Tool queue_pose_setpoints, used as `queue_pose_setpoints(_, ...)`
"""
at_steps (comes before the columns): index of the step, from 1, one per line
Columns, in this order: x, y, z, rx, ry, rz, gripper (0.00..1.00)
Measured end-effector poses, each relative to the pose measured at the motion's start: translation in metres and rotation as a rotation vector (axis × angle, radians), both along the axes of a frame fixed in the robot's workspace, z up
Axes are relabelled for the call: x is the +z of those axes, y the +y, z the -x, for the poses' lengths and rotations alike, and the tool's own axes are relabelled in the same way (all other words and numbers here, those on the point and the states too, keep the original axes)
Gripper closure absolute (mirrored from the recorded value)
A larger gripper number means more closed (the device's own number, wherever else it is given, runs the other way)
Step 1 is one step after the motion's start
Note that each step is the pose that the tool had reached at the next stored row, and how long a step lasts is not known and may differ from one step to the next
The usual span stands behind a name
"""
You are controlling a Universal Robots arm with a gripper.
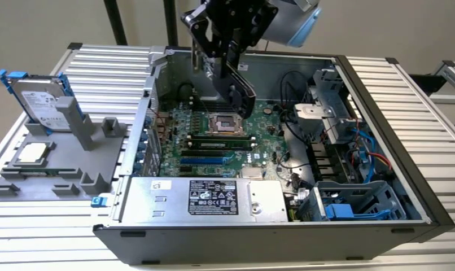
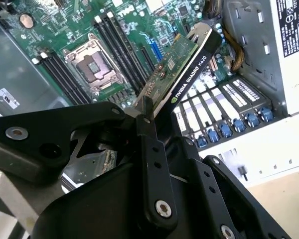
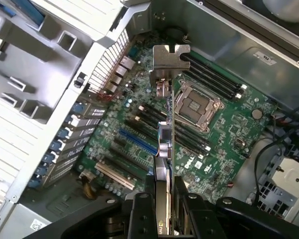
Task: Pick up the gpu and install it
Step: 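Insert the gpu into the slot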
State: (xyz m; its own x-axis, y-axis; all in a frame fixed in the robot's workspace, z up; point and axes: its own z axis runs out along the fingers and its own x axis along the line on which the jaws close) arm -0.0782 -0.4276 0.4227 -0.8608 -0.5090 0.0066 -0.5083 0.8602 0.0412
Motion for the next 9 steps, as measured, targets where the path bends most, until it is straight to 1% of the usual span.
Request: queue_pose_setpoints(9,0.0,0.0,0.0,0.072,0.0,0.0,1.0)
